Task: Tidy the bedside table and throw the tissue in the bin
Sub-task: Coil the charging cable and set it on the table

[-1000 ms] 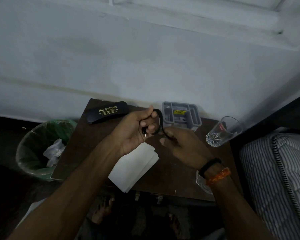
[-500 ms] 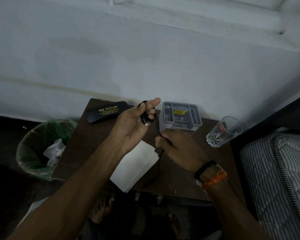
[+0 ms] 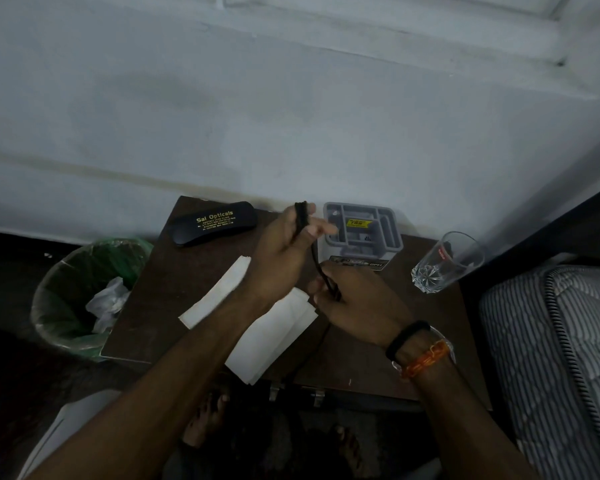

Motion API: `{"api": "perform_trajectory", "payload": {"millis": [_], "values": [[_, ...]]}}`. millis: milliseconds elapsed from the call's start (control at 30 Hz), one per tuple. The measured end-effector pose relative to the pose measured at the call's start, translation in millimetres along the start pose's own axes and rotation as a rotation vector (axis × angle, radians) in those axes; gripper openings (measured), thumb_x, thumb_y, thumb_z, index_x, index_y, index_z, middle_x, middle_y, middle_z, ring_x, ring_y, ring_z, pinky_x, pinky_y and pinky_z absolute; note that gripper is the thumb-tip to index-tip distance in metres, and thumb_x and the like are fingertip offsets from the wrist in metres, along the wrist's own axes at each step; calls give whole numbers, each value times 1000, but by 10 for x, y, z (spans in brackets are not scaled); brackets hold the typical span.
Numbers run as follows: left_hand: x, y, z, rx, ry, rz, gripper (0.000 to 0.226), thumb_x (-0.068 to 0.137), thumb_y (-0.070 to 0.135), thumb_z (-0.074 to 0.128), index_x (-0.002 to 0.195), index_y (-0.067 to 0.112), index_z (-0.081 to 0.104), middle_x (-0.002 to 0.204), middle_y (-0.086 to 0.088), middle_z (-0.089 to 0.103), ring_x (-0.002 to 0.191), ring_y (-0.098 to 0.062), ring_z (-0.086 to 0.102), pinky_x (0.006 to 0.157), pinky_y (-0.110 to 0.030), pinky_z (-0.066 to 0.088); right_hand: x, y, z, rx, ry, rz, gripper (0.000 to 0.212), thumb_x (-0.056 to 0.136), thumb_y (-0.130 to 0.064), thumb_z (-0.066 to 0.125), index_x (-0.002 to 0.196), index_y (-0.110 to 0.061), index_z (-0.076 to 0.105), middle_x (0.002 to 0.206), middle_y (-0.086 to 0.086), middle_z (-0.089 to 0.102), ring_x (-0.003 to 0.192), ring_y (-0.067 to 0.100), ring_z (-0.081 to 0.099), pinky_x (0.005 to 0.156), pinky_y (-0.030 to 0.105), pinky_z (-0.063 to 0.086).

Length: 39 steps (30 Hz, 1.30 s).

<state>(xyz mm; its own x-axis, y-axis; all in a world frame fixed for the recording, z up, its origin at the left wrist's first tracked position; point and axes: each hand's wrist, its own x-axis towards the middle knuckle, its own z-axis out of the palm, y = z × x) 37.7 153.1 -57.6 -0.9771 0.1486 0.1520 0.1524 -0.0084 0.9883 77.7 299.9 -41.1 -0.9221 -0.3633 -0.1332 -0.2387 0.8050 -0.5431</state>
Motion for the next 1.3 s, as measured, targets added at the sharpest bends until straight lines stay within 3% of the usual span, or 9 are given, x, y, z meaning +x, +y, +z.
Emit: {"api": "perform_trajectory", "payload": {"millis": [167, 333, 467, 567, 700, 833, 933, 1133, 1300], "values": [[-34, -238, -74, 563, -260, 227, 23, 101, 12, 43, 118, -1, 52, 101, -13, 64, 90, -21, 61, 82, -38, 52, -52, 0, -154, 36, 114, -5, 6, 86, -11, 58, 83, -14, 63, 74, -1, 62, 66, 12, 57, 61, 31, 47], [-62, -237, -121, 743, -428, 182, 47, 96, 22, 36, 133, -5, 46, 125, -24, 57, 114, -33, 55, 103, -43, 40, -76, 95, -278, 259, 167, 122, 17, 88, 0, 61, 91, -13, 71, 95, -2, 65, 72, 15, 69, 61, 36, 62], [-55, -63, -123, 691, -492, 132, 38, 98, 41, 29, 112, 14, 51, 99, -6, 58, 90, -18, 55, 82, -31, 42, -87, 216, -349, 414, 303, 159, 10, 92, -7, 66, 97, -11, 74, 100, 1, 68, 62, 17, 71, 47, 29, 57], [-31, 11, -141, 586, -507, 114, 20, 101, 40, 37, 99, 24, 49, 80, 9, 49, 72, -9, 49, 66, -21, 37, -96, 314, -459, 514, 372, 186, 8, 90, -9, 69, 92, -15, 75, 81, 1, 73, 50, 13, 68, 37, 25, 49], [-15, 56, -124, 467, -377, 139, 17, 104, 33, 42, 98, 24, 56, 81, 8, 57, 75, -6, 58, 63, -24, 46, -116, 372, -488, 726, 404, 180, 11, 90, -8, 68, 90, -17, 75, 82, 8, 71, 50, 12, 64, 41, 22, 47], [13, 71, -112, 235, -271, -3, 47, 98, 49, 45, 113, 8, 61, 108, -21, 65, 103, -33, 64, 86, -57, 54, -130, 335, -503, 928, 262, 209, 17, 96, -18, 57, 98, -12, 73, 92, 11, 73, 62, 15, 69, 51, 25, 56], [40, 50, -110, 93, -243, -88, 39, 101, 35, 48, 113, 1, 62, 110, -28, 62, 102, -36, 64, 84, -46, 57, -191, 374, -613, 1317, -44, 144, 51, 95, -43, 46, 119, -1, 63, 116, 19, 67, 85, 27, 71, 61, 33, 61], [52, 50, -97, -106, -156, -169, 34, 102, 24, 45, 111, -2, 65, 96, -18, 67, 87, -18, 64, 74, -24, 52, -147, 337, -451, 869, 3, 31, 40, 69, -4, 77, 108, -3, 71, 106, 13, 75, 79, 24, 74, 68, 31, 60], [53, 58, -84, -192, -57, -178, 43, 102, 26, 44, 115, -13, 58, 72, -5, 57, 69, -8, 58, 67, -19, 50, -55, 275, -244, 678, -66, 54, 30, 90, 5, 63, 117, -8, 69, 99, 12, 76, 85, 24, 75, 74, 32, 61]]}}
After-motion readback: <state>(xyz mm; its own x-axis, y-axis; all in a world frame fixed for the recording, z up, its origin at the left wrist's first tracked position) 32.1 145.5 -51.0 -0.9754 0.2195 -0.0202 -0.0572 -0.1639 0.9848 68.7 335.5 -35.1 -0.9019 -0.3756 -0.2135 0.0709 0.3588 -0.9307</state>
